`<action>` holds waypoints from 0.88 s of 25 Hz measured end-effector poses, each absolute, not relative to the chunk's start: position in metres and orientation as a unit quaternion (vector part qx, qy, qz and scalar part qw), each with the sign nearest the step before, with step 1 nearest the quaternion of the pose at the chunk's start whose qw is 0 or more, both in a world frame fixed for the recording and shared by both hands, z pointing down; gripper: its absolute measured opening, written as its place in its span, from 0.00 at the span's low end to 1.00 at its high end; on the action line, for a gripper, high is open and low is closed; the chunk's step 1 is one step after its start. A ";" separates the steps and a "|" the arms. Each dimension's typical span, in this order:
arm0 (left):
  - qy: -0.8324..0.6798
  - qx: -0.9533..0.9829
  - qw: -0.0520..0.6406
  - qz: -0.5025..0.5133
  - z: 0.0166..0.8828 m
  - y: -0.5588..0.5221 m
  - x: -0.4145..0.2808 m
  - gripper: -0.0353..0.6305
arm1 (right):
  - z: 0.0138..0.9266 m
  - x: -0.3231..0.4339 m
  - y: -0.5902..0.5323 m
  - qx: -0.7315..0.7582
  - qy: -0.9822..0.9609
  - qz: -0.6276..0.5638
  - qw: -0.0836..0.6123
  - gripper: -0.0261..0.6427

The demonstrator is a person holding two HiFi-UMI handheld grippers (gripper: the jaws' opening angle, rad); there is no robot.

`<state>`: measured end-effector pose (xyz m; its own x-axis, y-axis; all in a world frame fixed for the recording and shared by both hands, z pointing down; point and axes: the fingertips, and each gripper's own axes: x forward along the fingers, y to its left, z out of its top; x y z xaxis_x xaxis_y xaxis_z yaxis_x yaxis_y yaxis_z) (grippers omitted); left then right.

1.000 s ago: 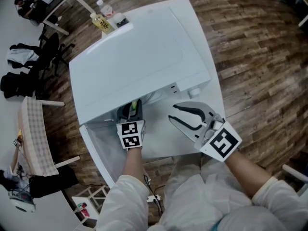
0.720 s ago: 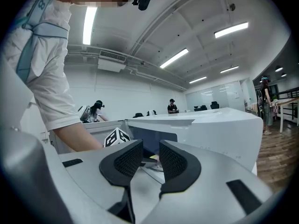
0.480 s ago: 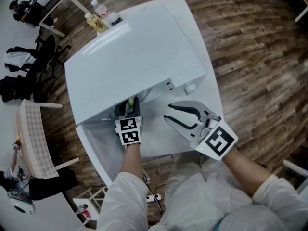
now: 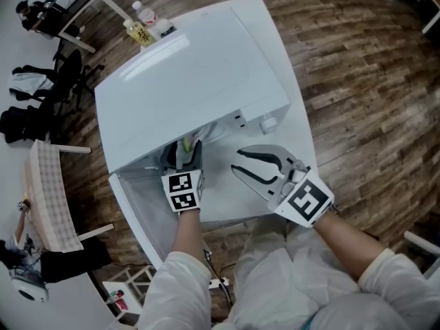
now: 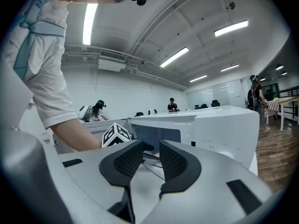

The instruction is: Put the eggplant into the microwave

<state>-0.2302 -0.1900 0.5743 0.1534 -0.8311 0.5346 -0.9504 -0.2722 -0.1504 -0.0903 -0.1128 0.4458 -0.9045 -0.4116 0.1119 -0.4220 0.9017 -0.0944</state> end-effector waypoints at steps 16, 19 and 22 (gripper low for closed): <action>-0.587 0.768 0.109 0.234 0.539 -0.157 -0.202 0.46 | 0.442 -0.089 -0.114 0.196 -0.978 0.058 0.045 0.20; -0.587 0.771 0.104 0.226 0.530 -0.149 -0.195 0.46 | 0.442 -0.089 -0.113 0.190 -0.979 0.055 0.046 0.20; -0.587 0.774 0.091 0.218 0.521 -0.143 -0.188 0.42 | 0.442 -0.089 -0.111 0.184 -0.980 0.055 0.047 0.20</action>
